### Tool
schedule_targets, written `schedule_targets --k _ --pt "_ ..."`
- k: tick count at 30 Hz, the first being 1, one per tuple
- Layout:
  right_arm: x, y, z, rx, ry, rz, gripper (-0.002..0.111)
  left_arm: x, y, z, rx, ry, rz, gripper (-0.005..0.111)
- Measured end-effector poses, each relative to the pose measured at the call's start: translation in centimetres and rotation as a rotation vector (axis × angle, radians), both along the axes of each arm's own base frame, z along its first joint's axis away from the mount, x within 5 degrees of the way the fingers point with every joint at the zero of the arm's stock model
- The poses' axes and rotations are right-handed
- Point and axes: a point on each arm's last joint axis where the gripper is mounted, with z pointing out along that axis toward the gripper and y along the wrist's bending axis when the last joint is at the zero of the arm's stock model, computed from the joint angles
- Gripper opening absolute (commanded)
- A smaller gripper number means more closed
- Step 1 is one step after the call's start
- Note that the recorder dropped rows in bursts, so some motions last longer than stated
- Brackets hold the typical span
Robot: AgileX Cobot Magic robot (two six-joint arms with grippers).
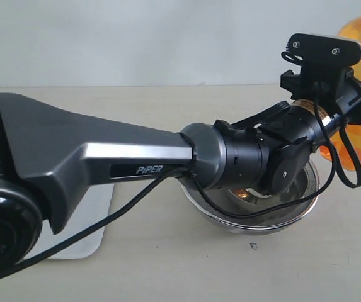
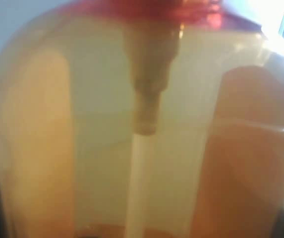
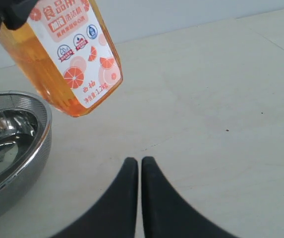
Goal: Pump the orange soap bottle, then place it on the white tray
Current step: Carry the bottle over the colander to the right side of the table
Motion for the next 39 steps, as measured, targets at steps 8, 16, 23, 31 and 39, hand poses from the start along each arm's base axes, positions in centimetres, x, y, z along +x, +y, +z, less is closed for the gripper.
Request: schedule_targets --k 8,16,23,31,39 --pt "0.0 0.0 0.0 0.000 0.000 0.000 0.000 -0.2 -0.7 -1.4 0.018 0.018 -0.019 0.005" --pt "0.0 0.0 0.0 0.000 0.000 0.000 0.000 -0.8 -1.6 -2.4 0.053 0.027 -0.052 0.005" --pt "0.0 0.0 0.0 0.000 0.000 0.000 0.000 -0.7 -1.6 -2.9 0.044 0.084 -0.030 0.005" --pt "0.0 0.0 0.0 0.000 0.000 0.000 0.000 -0.5 -1.5 -3.9 0.050 0.113 -0.005 0.005" --pt "0.0 0.0 0.0 0.000 0.000 0.000 0.000 -0.2 -1.3 -4.9 0.078 0.128 0.040 0.005"
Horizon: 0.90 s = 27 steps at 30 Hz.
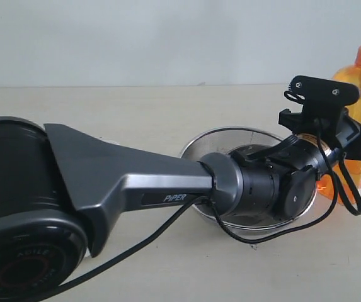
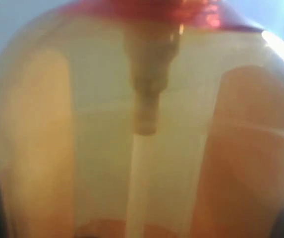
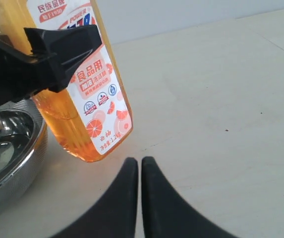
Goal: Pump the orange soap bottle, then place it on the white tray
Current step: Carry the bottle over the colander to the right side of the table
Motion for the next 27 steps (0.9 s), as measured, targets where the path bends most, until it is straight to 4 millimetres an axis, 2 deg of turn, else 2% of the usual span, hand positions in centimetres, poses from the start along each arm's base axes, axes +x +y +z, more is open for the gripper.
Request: schedule_targets --k 16,27 --pt "0.0 0.0 0.0 0.000 0.000 0.000 0.000 -0.5 0.1 -0.5 0.030 0.001 0.077 0.005" --pt "0.0 0.0 0.0 0.000 0.000 0.000 0.000 -1.4 0.4 -0.5 0.062 -0.032 0.251 0.005"
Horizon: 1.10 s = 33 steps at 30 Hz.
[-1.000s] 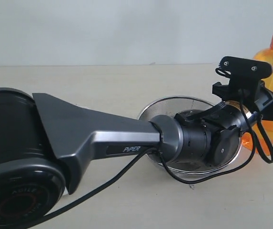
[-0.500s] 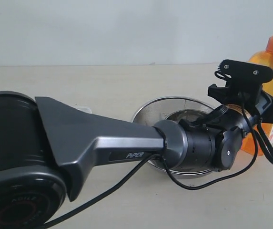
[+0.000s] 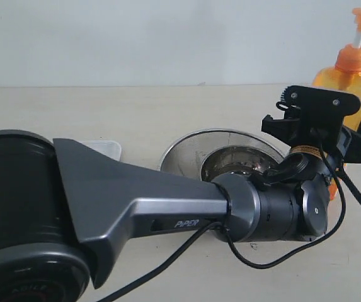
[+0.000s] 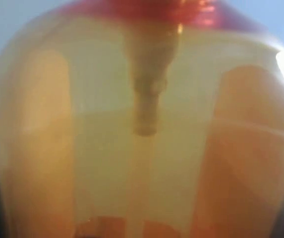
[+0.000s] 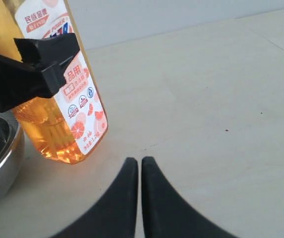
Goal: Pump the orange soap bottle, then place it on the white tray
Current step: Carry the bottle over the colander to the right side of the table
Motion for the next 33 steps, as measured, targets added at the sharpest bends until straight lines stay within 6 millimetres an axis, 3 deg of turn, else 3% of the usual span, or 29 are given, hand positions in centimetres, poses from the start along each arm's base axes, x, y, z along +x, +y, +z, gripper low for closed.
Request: schedule_targets --k 20,23,26,27,29,33 --pt "0.0 0.0 0.0 0.000 0.000 0.000 0.000 -2.1 -0.5 -0.5 0.034 0.045 0.084 0.008" --pt "0.0 0.0 0.0 0.000 0.000 0.000 0.000 -2.2 -0.5 -0.6 0.046 0.047 0.089 0.021" --pt "0.0 0.0 0.0 0.000 0.000 0.000 0.000 -2.1 -0.4 -0.6 0.054 0.043 0.094 0.043" --pt "0.0 0.0 0.0 0.000 0.000 0.000 0.000 -2.1 -0.4 -0.6 0.056 0.042 0.094 0.060" --pt "0.0 0.0 0.0 0.000 0.000 0.000 0.000 -2.1 -0.4 -0.6 0.058 0.041 0.094 0.078" --pt "0.0 0.0 0.0 0.000 0.000 0.000 0.000 -2.1 -0.4 0.2 0.050 0.004 0.103 0.082"
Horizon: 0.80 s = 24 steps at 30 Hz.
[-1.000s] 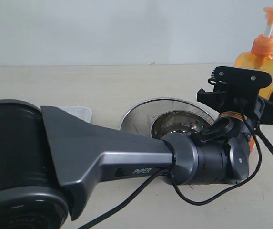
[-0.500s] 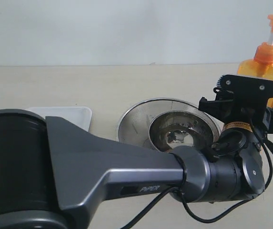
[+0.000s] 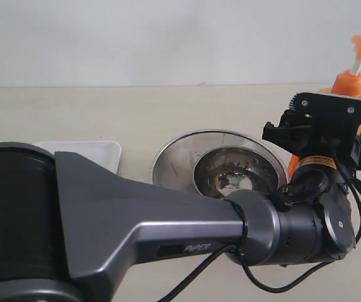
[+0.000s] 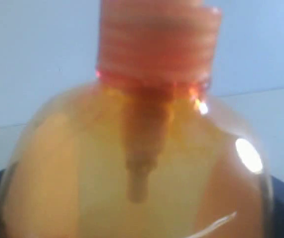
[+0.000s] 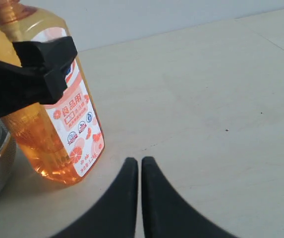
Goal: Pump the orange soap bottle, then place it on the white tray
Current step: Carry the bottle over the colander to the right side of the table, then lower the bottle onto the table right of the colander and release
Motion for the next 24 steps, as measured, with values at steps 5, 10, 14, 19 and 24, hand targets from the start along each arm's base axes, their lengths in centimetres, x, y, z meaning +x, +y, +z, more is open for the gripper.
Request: schedule_targets --k 5,10,14,19,24 --pt "0.0 0.0 0.0 0.000 0.000 0.000 0.000 -0.2 0.0 1.7 0.015 -0.033 -0.008 0.082" --pt "0.0 0.0 0.0 0.000 0.000 0.000 0.000 -1.0 0.3 3.7 0.024 0.001 0.031 0.082" --pt "0.0 0.0 0.0 0.000 0.000 0.000 0.000 -1.7 0.2 3.9 0.056 -0.004 0.058 0.082" --pt "0.0 0.0 0.0 0.000 0.000 0.000 0.000 -3.3 -0.2 4.1 0.064 -0.038 0.086 0.082" --pt "0.0 0.0 0.0 0.000 0.000 0.000 0.000 -4.0 -0.3 4.2 0.063 -0.049 0.092 0.082"
